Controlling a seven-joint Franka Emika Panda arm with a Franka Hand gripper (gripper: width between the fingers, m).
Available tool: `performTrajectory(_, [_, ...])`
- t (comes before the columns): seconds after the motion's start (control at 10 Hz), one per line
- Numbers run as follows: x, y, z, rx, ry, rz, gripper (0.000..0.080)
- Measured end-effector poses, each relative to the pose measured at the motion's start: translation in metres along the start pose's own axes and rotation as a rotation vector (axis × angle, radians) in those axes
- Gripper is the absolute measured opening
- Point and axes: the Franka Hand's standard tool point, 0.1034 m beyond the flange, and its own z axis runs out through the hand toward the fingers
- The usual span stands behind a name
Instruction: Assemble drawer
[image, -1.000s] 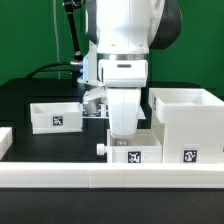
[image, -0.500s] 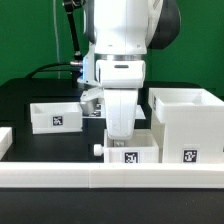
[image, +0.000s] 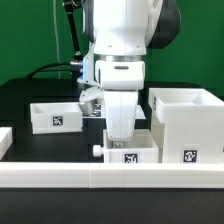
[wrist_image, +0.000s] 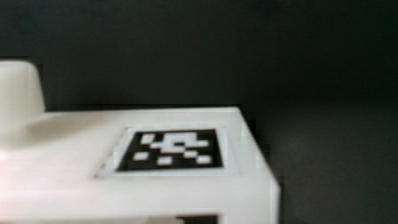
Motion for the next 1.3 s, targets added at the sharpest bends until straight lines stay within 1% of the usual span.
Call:
performTrajectory(0.5, [0.0001,0.0003,-0.0001,-0.002,-0.001,-0.003,0.0041])
performTrajectory(0.7, [0.0050,0.0003,0.0000,-0.002,-0.010,-0.033,0.0042])
performTrajectory(0.8, [0.0021,0.0000,0.0002,-0.002,-0.011,-0.023,0.0042])
performTrajectory(1.1, [0.0021,0.0000,0.0002,-0.002,-0.010,-0.023,0.0042])
performTrajectory(1.2, [0.0026,-0.0001,0.0003,-0.006,-0.009,-0.029,0.0042])
performTrajectory(1.3, [-0.0020,-0.0002,0.0003,-0.005,-0.009,-0.042,0.0042])
